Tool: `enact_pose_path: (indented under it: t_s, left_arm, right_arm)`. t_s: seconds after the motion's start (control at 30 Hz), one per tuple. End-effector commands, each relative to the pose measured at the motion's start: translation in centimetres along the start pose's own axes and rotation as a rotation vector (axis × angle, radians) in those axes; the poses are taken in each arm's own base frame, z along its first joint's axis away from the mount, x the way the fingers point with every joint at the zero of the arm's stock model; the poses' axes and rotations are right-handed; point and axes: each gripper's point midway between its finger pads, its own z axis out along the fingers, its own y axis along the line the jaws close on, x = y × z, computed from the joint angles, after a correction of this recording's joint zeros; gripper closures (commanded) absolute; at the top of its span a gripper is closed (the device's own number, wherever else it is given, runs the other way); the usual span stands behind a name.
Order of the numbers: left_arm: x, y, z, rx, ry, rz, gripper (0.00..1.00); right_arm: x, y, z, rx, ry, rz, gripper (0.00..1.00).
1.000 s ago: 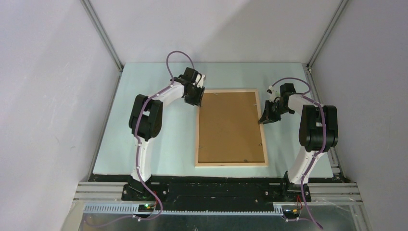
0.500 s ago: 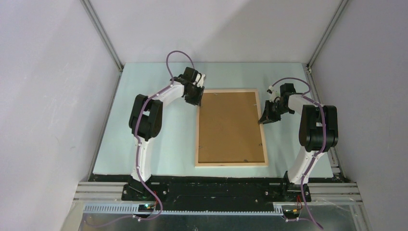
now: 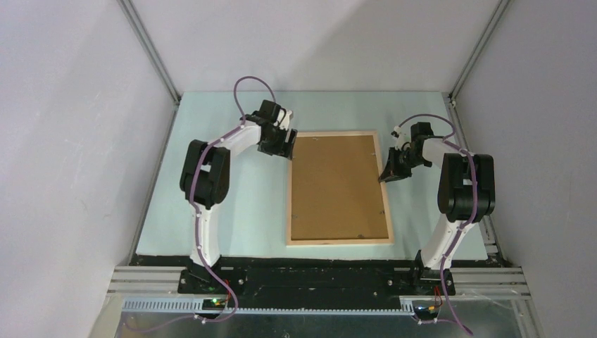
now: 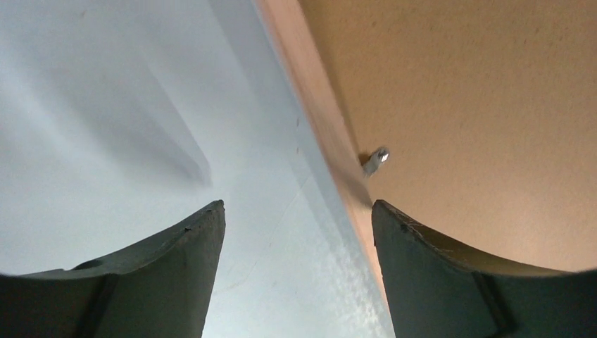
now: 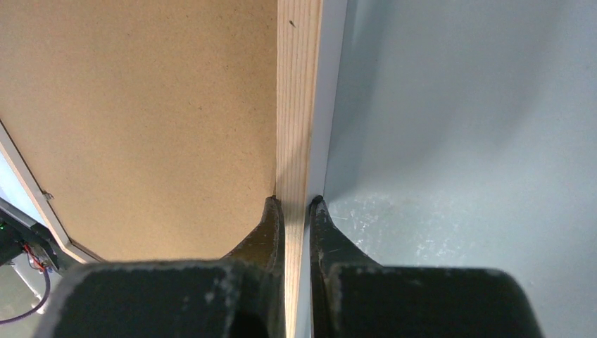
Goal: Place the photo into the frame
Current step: Install the photo frame at the center of the board, then adjust the photo frame at the center of the board.
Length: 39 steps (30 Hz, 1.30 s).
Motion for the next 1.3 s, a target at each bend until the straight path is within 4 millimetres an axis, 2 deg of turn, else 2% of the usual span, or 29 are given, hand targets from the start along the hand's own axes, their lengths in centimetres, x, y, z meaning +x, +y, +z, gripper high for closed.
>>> enact_pose_path:
  t_s: [0.0,0.03,0.13,0.23,0.43,0.63,0.9,1.07,1.13,1.17,1.2,1.23,1.27]
  left_arm:
    - [-2.8,1.5,-5.9,-0.04,-0.134,0.033,0.19]
    - [-2.1,2.3,-6.0,-0.058,-0.122,0.043,0.19]
    - [-1.9,3.3,-8.4,-0.098,-0.155,0.056,0.18]
    - [-0.4,4.0,-9.2,-0.119,-0.15,0.063,0.18]
    - [1.2,4.0,-10.5,-0.119,-0.151,0.073,0.18]
    - [2.3,3.8,-11.6,-0.121,-0.158,0.092,0.18]
    - [3.0,3.5,-11.5,-0.105,-0.147,0.088,0.19]
    - [3.1,3.2,-11.3,-0.083,-0.143,0.087,0.19]
    - [3.2,3.1,-11.4,-0.081,-0.142,0.09,0.19]
    - [3.3,3.2,-11.4,-0.083,-0.142,0.095,0.19]
    - [3.4,3.2,-11.4,-0.085,-0.14,0.097,0.19]
    - [3.4,3.3,-11.4,-0.089,-0.14,0.106,0.19]
    - [3.7,3.4,-11.4,-0.093,-0.134,0.114,0.18]
  right_arm:
    - [0.4,0.5,-0.8,-0.048,0.008,0.017,0.9]
    - [0.3,0.4,-0.9,-0.046,0.006,0.018,0.89]
    - [0.1,0.2,-0.8,-0.039,-0.001,0.014,0.85]
    - [-0.1,0.0,-0.7,-0.026,-0.003,0.01,0.78]
    - [-0.7,0.1,-0.8,0.004,-0.011,-0.01,0.62]
    - [-1.1,0.4,-0.8,0.034,-0.013,-0.048,0.57]
    - [-1.8,0.4,-0.4,0.054,-0.008,-0.073,0.8]
    - [-3.2,0.4,-0.6,0.052,-0.01,-0.099,0.96]
    - [-4.2,0.3,-0.6,0.057,-0.002,-0.132,1.0]
    - [-5.5,0.5,-1.0,0.06,-0.022,-0.15,1.0]
    - [-5.2,0.1,-0.5,0.061,0.008,-0.155,1.0]
    - [-6.5,0.3,-0.8,0.063,-0.007,-0.175,1.0]
    - [-6.1,-0.2,-0.3,0.066,0.029,-0.18,1.0]
